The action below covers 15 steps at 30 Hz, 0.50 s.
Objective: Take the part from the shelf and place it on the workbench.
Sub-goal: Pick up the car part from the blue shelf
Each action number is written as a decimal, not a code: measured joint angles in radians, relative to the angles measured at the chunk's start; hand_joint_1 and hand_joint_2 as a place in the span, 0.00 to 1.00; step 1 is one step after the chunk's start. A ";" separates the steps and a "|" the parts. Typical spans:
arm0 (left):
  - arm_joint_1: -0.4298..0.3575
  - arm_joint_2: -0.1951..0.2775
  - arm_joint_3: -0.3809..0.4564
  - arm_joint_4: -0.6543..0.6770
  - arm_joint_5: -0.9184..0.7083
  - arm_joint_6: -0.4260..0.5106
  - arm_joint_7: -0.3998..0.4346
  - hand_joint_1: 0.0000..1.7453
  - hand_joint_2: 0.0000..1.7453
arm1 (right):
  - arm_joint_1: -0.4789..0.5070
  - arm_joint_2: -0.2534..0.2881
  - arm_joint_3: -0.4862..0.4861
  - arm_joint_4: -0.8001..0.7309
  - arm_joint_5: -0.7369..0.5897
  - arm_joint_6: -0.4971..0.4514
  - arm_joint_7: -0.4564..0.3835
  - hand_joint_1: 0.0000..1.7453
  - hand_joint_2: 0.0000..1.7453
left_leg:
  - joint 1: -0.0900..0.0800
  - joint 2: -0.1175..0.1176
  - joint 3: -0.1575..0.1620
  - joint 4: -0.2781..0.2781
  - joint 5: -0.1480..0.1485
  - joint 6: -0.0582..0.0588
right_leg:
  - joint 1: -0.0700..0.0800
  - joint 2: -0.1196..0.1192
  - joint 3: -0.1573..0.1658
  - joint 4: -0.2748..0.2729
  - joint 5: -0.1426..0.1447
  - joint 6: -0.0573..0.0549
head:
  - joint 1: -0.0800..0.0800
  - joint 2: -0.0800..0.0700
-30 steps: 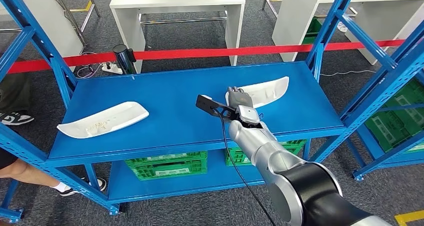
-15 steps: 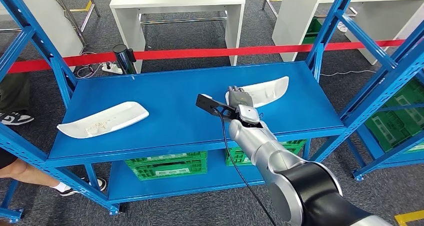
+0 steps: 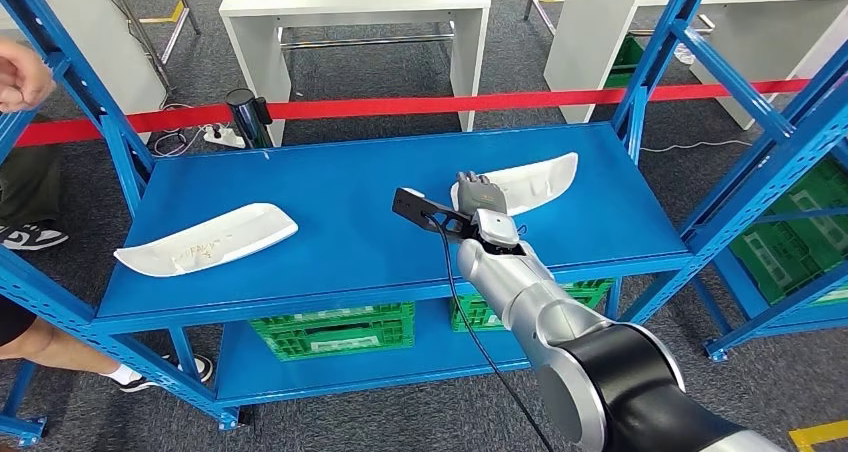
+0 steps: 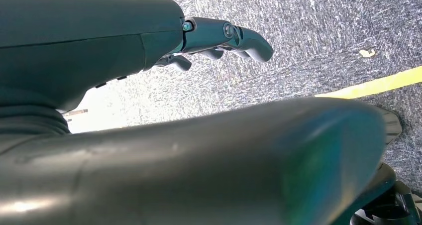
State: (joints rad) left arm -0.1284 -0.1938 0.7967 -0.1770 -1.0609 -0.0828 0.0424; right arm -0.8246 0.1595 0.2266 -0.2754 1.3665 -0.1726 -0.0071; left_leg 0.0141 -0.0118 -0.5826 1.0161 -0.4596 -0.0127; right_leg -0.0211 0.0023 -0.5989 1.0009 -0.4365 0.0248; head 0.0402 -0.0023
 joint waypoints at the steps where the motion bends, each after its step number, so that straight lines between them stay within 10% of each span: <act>1: 0.000 0.000 0.000 0.000 0.000 0.000 0.000 0.00 0.00 | 0.000 0.000 0.000 0.000 -0.001 0.000 0.000 0.96 1.00 | 0.000 0.000 0.000 0.000 0.000 0.000 | 0.000 0.000 0.000 0.000 0.000 0.000 | 0.000 0.000; 15: 0.000 0.000 0.001 0.000 -0.002 0.000 0.000 0.00 0.00 | -0.001 0.000 0.000 0.000 0.001 0.003 0.008 1.00 1.00 | 0.000 0.000 0.000 0.000 0.000 0.000 | 0.000 0.000 0.000 0.000 0.000 0.000 | 0.000 0.000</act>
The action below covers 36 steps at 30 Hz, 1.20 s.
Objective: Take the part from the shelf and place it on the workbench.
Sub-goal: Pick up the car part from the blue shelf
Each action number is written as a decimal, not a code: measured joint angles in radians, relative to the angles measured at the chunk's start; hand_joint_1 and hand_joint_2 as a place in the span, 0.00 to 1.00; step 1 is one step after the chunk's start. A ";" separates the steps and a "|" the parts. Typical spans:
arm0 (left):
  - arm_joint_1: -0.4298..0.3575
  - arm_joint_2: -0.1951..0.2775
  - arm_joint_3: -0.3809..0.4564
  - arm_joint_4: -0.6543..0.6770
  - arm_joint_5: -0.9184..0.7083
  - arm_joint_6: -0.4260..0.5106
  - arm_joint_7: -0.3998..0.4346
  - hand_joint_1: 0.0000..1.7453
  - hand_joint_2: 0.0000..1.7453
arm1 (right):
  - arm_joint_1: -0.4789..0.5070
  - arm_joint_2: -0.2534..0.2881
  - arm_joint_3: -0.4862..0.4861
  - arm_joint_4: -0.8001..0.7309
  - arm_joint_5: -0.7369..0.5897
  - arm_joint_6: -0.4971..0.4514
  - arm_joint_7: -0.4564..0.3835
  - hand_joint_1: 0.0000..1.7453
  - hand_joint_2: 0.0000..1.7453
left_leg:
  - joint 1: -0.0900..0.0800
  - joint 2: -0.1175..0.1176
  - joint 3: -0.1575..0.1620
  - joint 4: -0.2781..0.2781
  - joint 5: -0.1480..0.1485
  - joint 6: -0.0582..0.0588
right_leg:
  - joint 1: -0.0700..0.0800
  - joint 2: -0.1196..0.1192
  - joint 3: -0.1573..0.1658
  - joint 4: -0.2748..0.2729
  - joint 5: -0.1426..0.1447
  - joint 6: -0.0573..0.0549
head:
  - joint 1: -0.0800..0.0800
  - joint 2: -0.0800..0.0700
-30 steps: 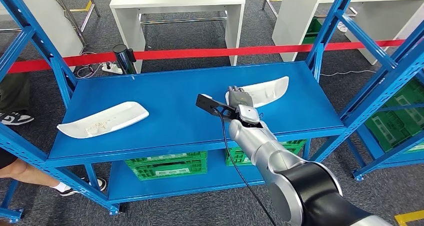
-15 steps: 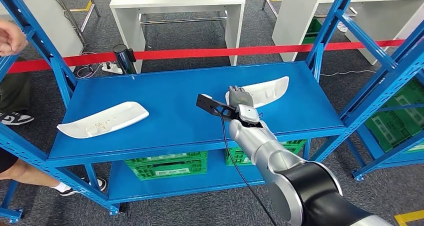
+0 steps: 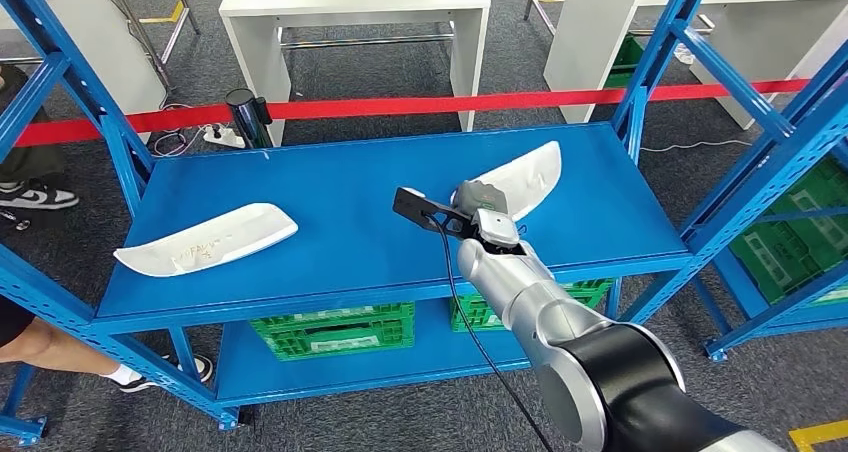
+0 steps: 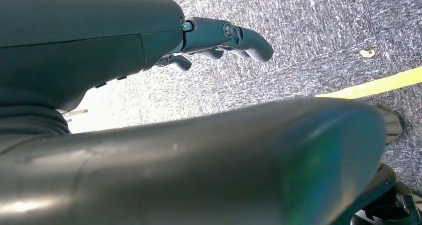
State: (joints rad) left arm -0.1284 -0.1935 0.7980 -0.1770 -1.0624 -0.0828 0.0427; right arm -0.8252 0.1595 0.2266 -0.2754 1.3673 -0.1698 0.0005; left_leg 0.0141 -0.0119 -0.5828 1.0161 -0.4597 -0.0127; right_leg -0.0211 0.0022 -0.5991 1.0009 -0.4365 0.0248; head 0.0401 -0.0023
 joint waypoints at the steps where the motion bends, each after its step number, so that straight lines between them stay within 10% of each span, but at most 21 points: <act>1: 0.000 0.000 0.001 0.000 0.000 0.000 0.000 0.00 0.00 | 0.000 0.000 0.000 0.000 0.001 0.000 0.001 1.00 1.00 | 0.000 0.000 0.000 0.000 0.000 0.000 | 0.000 0.000 0.000 0.000 0.000 0.000 | 0.000 0.000; 15: 0.002 0.001 0.010 0.000 0.000 0.000 0.000 0.00 0.00 | -0.001 0.002 0.000 0.000 0.006 0.002 0.007 0.96 1.00 | 0.000 0.000 0.000 0.000 0.000 0.000 | 0.000 0.000 0.000 0.000 0.000 0.000 | 0.000 0.000; 19: 0.002 0.001 0.014 0.000 0.000 0.000 0.000 0.00 0.00 | -0.001 0.002 0.000 0.000 0.007 0.003 0.007 0.05 1.00 | 0.000 0.000 0.000 0.000 0.000 0.000 | 0.000 0.000 0.000 0.000 0.000 0.000 | 0.000 0.000; 20: 0.002 0.001 0.014 0.000 0.000 0.000 0.000 0.00 0.00 | -0.001 0.002 0.000 0.000 0.007 0.003 0.007 0.00 1.00 | 0.000 0.000 0.000 0.000 0.000 0.000 | 0.000 0.000 0.000 0.000 0.000 0.000 | 0.000 0.000; 36: 0.002 0.001 0.015 0.000 -0.003 0.000 0.000 0.00 0.00 | 0.000 0.002 0.000 0.000 0.007 0.005 0.021 0.00 1.00 | 0.000 0.000 0.000 0.000 0.000 0.000 | 0.000 0.000 -0.001 0.000 0.000 0.000 | 0.000 0.000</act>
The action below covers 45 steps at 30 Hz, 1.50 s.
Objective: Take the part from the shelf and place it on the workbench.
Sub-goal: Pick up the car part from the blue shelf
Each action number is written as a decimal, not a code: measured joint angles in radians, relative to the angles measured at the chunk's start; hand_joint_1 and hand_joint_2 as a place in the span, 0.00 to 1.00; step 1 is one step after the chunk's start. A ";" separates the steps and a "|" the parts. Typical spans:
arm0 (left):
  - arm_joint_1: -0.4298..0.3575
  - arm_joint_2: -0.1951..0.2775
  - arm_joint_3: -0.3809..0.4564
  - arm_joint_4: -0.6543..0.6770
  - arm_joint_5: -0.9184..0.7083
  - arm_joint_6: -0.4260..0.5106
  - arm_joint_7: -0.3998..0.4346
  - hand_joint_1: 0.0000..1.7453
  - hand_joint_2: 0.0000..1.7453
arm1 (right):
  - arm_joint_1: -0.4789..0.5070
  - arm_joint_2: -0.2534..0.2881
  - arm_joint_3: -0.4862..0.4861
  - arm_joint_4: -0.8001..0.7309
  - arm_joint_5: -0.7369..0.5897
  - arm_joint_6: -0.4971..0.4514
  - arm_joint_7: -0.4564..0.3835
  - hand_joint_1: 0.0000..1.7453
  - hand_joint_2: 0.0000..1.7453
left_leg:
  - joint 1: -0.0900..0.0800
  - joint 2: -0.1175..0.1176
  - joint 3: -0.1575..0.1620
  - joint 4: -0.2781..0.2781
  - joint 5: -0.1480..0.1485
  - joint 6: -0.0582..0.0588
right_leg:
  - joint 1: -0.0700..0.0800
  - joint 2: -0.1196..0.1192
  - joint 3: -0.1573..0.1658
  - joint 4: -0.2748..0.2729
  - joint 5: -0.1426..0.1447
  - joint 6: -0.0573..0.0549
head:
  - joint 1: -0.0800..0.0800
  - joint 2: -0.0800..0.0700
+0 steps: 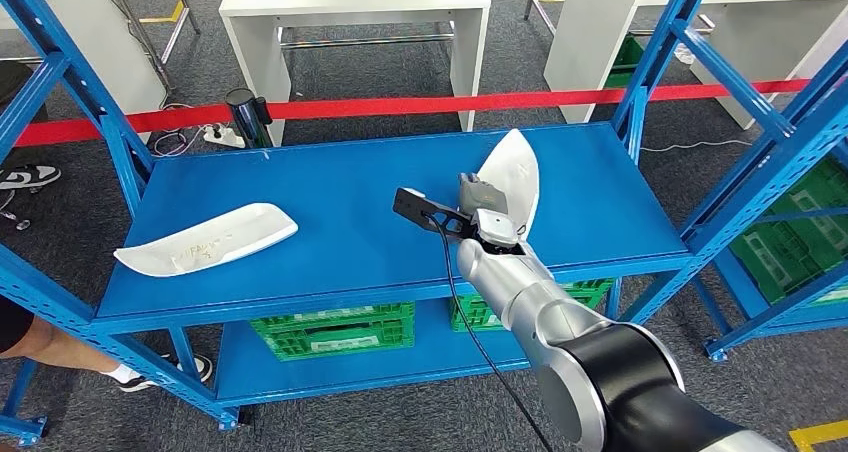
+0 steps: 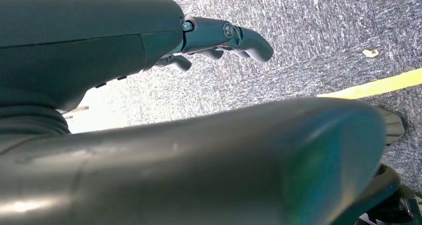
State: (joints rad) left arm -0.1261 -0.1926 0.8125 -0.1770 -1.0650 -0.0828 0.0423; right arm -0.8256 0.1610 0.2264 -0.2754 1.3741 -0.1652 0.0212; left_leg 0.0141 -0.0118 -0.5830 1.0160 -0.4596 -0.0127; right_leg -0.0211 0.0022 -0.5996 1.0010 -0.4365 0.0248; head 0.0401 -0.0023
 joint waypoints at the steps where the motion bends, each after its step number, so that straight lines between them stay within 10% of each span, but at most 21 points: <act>1: 0.000 0.000 0.000 0.000 0.000 0.000 0.000 0.00 0.00 | 0.000 0.000 0.000 0.000 0.000 0.000 0.000 0.00 1.00 | 0.000 0.000 0.000 0.000 0.000 0.000 | 0.000 0.000 0.000 0.000 0.000 0.000 | 0.000 0.000; 45: -0.001 0.000 0.000 0.000 -0.018 0.000 0.011 0.00 0.00 | 0.009 -0.008 -0.004 0.000 0.043 0.016 0.031 0.00 1.00 | 0.000 0.000 0.000 0.000 0.000 0.000 | 0.000 0.000 -0.001 0.000 0.000 0.000 | 0.000 0.000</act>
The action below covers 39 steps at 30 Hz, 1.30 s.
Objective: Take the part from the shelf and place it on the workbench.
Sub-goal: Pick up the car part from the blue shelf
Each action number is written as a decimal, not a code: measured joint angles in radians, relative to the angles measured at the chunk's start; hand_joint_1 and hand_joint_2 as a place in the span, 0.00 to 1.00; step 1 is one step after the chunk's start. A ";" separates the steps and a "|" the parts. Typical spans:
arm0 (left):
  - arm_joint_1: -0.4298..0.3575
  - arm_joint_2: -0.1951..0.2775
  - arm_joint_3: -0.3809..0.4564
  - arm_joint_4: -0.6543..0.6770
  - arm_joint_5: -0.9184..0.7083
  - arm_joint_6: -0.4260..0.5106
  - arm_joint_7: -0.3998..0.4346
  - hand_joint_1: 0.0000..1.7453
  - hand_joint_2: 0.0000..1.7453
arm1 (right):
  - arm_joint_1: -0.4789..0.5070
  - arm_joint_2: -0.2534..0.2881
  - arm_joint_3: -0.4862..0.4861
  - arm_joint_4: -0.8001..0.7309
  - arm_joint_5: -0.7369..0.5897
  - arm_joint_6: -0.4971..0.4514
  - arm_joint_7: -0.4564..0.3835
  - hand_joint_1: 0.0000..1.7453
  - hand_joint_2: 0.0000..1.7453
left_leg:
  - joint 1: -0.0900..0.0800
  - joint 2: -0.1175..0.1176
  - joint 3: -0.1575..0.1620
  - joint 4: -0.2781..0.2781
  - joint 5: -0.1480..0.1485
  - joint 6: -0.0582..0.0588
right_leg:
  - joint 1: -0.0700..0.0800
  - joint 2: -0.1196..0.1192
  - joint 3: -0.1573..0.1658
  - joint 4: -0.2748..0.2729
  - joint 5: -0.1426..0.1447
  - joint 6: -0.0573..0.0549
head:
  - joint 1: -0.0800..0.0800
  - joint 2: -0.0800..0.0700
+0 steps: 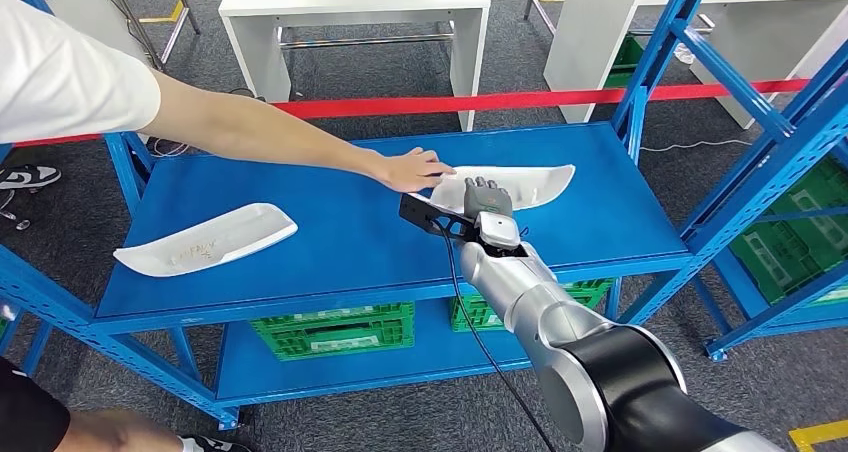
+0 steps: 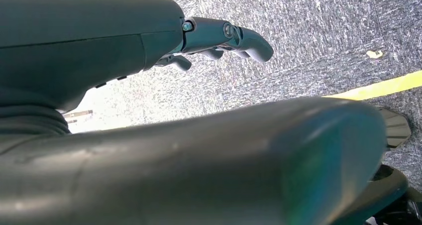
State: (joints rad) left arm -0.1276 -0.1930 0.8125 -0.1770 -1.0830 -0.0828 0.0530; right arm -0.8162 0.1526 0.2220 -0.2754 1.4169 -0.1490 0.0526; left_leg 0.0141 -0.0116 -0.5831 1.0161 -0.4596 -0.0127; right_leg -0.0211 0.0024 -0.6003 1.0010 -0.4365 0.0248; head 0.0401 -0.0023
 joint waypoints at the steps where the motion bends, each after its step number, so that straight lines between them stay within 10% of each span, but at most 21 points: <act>1: 0.000 0.000 0.000 0.000 0.000 0.000 0.000 0.00 0.00 | 0.000 0.000 0.000 0.000 0.000 0.000 0.000 0.00 1.00 | 0.000 0.000 0.000 0.000 0.000 0.000 | 0.000 0.000 0.000 0.000 0.000 0.000 | 0.000 0.000; 39: -0.002 0.000 0.000 0.000 -0.005 0.000 0.000 0.00 0.00 | 0.011 -0.006 0.000 0.000 0.042 -0.001 0.010 0.00 1.00 | 0.000 0.000 0.000 0.000 0.000 0.000 | 0.000 0.000 0.000 0.000 0.000 0.000 | 0.000 0.000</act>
State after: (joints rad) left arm -0.1295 -0.1934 0.8129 -0.1772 -1.0881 -0.0828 0.0530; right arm -0.8054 0.1469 0.2223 -0.2754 1.4585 -0.1497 0.0622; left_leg 0.0141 -0.0116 -0.5833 1.0160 -0.4597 -0.0127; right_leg -0.0210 0.0026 -0.6003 1.0011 -0.4365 0.0247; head 0.0401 -0.0023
